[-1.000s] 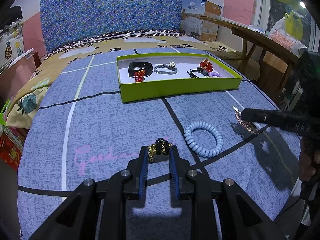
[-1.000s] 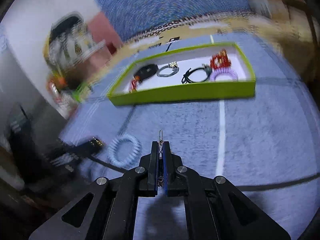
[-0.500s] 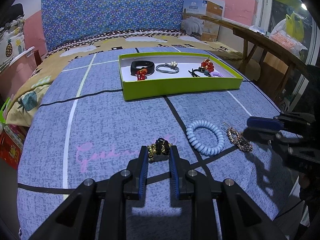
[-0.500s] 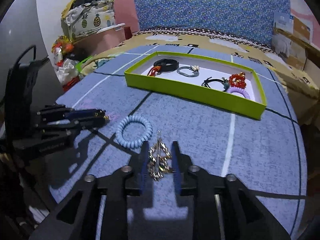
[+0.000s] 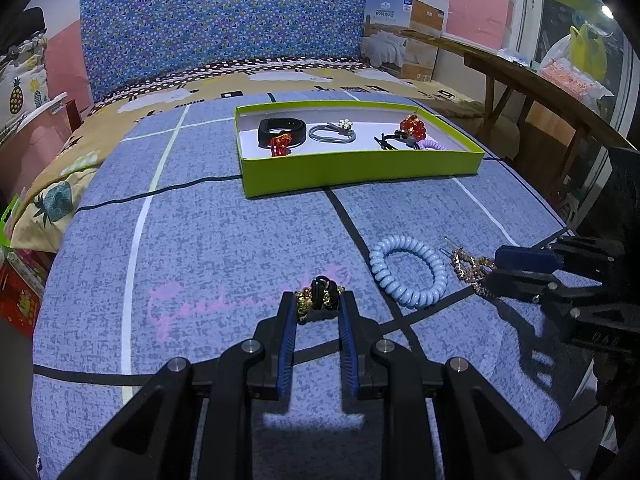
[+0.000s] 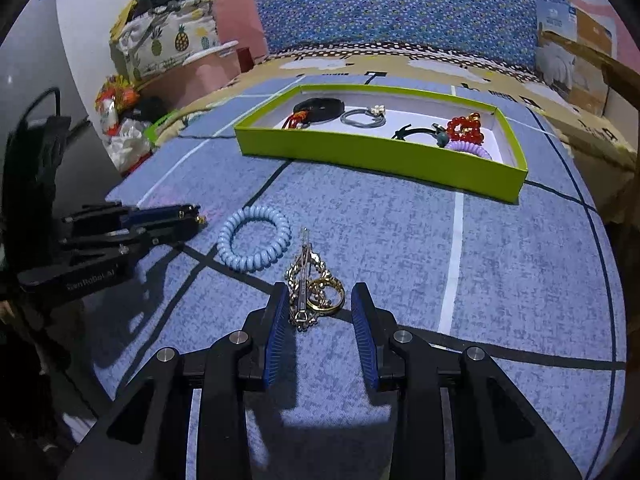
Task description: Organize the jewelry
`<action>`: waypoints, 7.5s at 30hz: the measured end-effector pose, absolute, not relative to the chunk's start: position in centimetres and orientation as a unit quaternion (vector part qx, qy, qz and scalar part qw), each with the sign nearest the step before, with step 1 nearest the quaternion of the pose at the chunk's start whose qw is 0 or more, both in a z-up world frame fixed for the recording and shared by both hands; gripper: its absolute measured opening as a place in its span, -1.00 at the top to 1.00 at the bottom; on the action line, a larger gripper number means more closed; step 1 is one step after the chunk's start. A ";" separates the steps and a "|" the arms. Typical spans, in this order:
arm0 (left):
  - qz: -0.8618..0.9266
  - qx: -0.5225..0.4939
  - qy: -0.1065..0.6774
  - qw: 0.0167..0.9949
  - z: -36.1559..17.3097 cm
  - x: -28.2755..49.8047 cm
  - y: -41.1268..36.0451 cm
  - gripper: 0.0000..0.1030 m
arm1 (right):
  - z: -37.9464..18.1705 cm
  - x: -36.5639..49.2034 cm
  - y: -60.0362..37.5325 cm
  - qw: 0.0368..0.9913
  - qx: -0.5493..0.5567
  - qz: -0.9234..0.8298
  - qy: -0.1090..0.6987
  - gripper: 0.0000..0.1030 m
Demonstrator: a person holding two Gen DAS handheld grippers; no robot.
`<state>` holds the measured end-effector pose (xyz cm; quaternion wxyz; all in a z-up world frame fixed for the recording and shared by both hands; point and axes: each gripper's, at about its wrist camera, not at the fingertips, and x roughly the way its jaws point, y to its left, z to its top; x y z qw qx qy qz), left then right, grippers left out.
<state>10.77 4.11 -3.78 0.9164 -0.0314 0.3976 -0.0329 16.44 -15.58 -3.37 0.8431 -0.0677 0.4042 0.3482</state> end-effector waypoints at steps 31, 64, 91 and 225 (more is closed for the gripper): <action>-0.035 -0.031 0.400 0.915 -4.2 10.8 3.9 0.56 | -3.9 15.8 -13.7 0.824 -0.178 0.383 0.378 0.58; -0.056 -0.017 0.341 0.938 0.8 13.6 3.8 0.56 | 1.2 19.9 -15.6 0.877 -0.073 0.336 0.335 0.57; -0.087 -0.005 0.383 0.920 -1.1 26.5 2.8 0.56 | -1.0 35.9 -12.4 0.870 -0.068 0.297 0.387 0.57; -0.078 -0.008 0.410 0.909 -3.5 12.4 1.2 0.80 | -4.1 16.4 -15.7 0.831 -0.140 0.374 0.387 0.26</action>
